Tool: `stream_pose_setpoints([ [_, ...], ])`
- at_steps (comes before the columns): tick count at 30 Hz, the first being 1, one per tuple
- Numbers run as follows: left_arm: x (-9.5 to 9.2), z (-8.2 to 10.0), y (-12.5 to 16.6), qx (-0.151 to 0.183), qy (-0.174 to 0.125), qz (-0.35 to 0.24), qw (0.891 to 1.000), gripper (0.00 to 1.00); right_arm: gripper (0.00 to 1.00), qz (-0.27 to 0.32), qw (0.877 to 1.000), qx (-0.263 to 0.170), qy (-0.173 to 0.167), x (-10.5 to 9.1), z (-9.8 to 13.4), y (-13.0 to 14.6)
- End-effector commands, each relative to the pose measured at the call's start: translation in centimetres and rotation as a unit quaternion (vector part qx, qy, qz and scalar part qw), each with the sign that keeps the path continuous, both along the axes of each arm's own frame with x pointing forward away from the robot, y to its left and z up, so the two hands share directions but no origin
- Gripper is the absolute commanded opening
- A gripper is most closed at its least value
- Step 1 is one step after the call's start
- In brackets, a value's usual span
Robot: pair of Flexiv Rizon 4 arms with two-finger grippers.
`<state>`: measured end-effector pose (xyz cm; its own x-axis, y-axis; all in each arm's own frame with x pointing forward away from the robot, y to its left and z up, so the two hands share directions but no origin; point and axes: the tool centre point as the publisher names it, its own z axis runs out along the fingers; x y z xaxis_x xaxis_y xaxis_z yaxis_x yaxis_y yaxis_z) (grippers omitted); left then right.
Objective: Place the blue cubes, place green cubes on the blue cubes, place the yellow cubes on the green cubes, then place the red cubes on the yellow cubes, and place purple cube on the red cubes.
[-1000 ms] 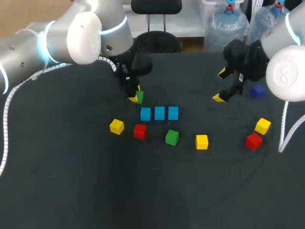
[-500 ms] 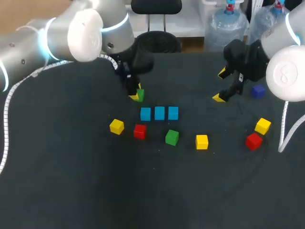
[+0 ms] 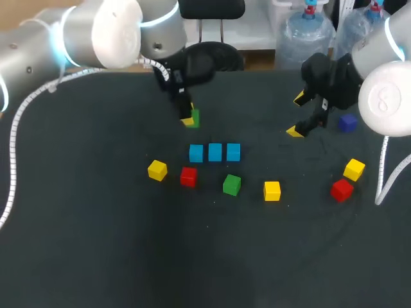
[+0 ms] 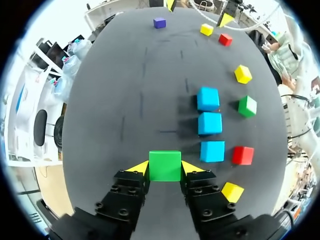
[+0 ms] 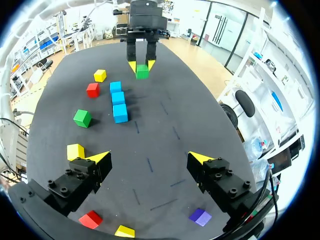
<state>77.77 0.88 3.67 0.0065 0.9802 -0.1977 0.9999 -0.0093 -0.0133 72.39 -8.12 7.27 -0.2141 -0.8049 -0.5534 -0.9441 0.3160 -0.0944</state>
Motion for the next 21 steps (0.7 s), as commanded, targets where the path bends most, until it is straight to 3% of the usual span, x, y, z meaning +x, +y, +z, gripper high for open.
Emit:
stream_pose_setpoints([
  [1, -1.5, 0.7, 0.1, -0.001, -0.013, 0.007, 1.000, 0.00, 1.00, 0.001, 1.000, 0.001, 0.000, 0.1, -0.1, 0.0],
  [21, -5.5, 2.2, -1.4, -0.018, -0.038, 0.031, 0.999, 0.00, 1.00, 0.001, 1.000, 0.001, 0.000, 0.1, -0.1, 0.0],
])
